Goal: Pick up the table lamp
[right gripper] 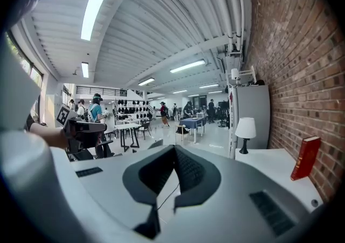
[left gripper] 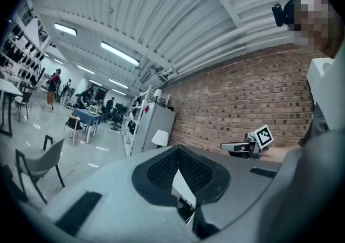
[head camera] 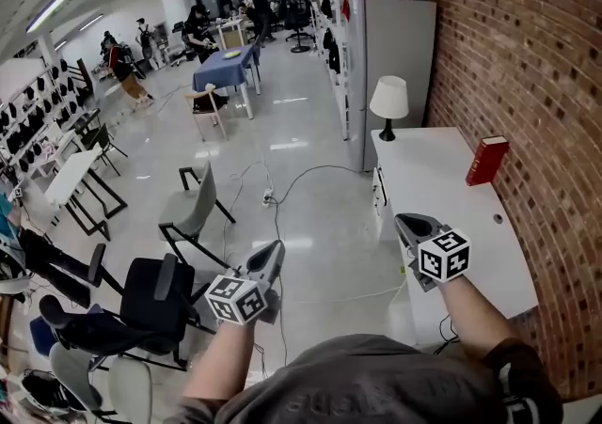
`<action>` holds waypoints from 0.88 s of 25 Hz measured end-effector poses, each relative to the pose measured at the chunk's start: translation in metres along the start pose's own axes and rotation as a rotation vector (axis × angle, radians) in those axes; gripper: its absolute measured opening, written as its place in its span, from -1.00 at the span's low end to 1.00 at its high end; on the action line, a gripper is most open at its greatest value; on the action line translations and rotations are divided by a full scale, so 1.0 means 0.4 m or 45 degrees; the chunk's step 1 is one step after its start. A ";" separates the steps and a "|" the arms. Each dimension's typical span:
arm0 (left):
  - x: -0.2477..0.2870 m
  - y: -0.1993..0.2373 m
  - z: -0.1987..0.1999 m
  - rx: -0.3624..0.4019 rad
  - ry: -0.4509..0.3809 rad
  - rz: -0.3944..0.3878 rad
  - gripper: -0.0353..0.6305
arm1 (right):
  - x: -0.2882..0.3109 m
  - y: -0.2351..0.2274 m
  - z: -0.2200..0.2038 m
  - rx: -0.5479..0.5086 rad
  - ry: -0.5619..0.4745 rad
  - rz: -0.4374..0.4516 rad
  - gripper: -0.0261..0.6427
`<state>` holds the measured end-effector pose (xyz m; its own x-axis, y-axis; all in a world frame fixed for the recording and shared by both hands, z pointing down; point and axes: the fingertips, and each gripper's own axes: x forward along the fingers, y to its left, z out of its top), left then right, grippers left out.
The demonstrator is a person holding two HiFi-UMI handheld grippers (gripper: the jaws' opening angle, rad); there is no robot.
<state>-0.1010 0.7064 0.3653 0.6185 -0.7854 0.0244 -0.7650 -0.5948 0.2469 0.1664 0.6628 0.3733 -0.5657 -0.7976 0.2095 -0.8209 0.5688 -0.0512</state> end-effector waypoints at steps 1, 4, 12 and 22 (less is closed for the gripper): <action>0.012 -0.013 -0.003 0.001 0.000 -0.002 -0.88 | -0.006 -0.009 -0.002 -0.004 0.004 0.004 -0.94; 0.043 -0.038 -0.010 0.000 0.001 -0.009 -0.88 | -0.012 -0.030 -0.003 -0.012 0.004 0.015 -0.94; 0.123 0.015 -0.019 -0.003 0.028 -0.027 -0.88 | 0.069 -0.078 -0.018 0.005 0.005 0.020 -0.94; 0.356 0.341 0.017 -0.013 0.032 -0.120 -0.88 | 0.411 -0.182 0.031 0.000 -0.002 -0.047 -0.94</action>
<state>-0.1184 0.5121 0.3959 0.6923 -0.7212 0.0249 -0.7012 -0.6641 0.2593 0.1321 0.4879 0.3992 -0.5350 -0.8184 0.2097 -0.8413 0.5388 -0.0435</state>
